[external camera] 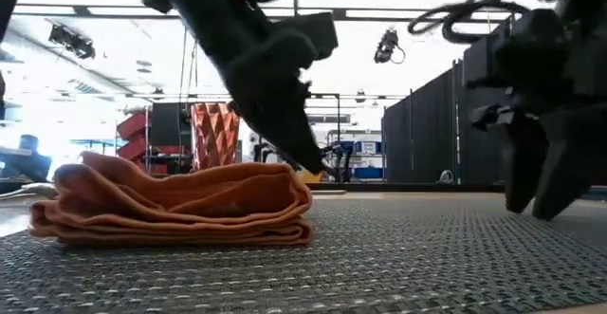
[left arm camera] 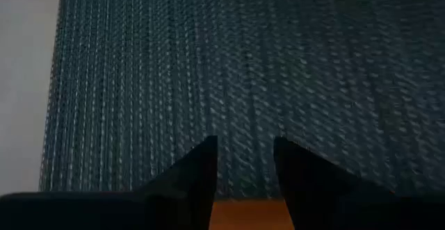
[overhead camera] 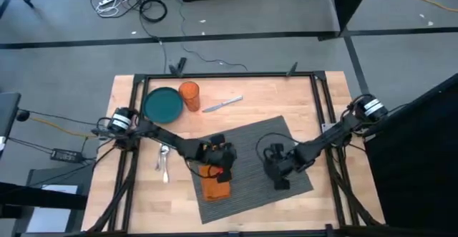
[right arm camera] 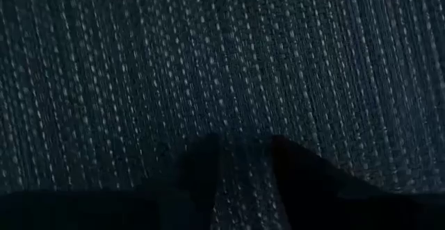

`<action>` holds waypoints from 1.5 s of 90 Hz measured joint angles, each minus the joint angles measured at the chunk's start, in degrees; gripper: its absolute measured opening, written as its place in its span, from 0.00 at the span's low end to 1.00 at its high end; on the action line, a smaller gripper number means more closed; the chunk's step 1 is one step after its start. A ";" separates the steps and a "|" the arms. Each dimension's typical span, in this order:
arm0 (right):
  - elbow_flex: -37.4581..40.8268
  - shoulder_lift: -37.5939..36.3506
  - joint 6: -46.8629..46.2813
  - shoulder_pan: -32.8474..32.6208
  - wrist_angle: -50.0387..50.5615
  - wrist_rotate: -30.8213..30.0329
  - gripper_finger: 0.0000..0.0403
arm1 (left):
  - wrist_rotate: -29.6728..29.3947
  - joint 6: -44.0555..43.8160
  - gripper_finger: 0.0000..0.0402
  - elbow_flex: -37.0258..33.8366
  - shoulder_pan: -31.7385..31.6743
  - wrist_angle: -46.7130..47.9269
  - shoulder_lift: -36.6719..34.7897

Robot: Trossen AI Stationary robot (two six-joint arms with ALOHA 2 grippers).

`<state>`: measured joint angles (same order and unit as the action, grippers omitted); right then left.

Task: Set table place
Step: Move the orange table napkin to the middle left of the black placemat, then adjust the black placemat

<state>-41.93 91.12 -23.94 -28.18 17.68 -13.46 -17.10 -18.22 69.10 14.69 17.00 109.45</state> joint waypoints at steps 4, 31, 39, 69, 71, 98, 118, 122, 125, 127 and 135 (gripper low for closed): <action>0.74 0.14 -0.20 0.04 -1.28 -0.28 0.28 | 0.20 0.02 0.31 -0.02 -0.39 0.69 0.28; 2.25 -0.66 -0.44 -0.02 -4.09 -0.47 0.28 | 0.41 -0.24 0.31 -0.06 -0.95 7.08 0.76; 2.25 -0.66 -0.43 -0.05 -4.09 -0.52 0.28 | 0.39 -0.67 0.31 -0.06 -0.93 9.00 0.76; 2.25 -0.62 -1.36 -0.20 -3.92 -0.56 0.28 | 0.44 -3.43 0.31 -0.04 -0.35 13.44 0.65; 2.25 -0.62 -1.36 -0.20 -3.92 -0.56 0.28 | 0.21 -3.45 0.31 -0.04 -0.16 13.47 0.65; 1.17 -2.53 -0.37 -0.11 -1.52 0.01 0.28 | -3.25 -2.86 0.31 8.37 3.13 16.33 -0.07; -1.14 -9.62 0.61 0.50 11.75 0.11 0.28 | -2.78 -4.46 0.31 7.24 9.27 6.77 0.24; -1.12 -10.65 0.66 0.95 14.96 -0.42 0.28 | -2.78 -4.34 0.31 6.19 9.63 3.49 0.52; -1.12 -11.30 0.67 1.45 16.66 -0.65 0.28 | -2.83 -4.35 0.31 5.56 9.66 1.43 0.84; -1.12 -11.51 0.75 1.79 17.37 -0.77 0.28 | -2.88 -4.43 0.31 5.26 9.63 0.10 1.09; 0.52 -11.50 1.11 2.95 18.22 -0.78 0.28 | -2.98 -4.26 0.31 4.79 8.74 -2.04 2.97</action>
<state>-41.41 79.62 -22.83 -25.23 35.90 -14.24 -20.08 -22.48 73.89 23.43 14.96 112.43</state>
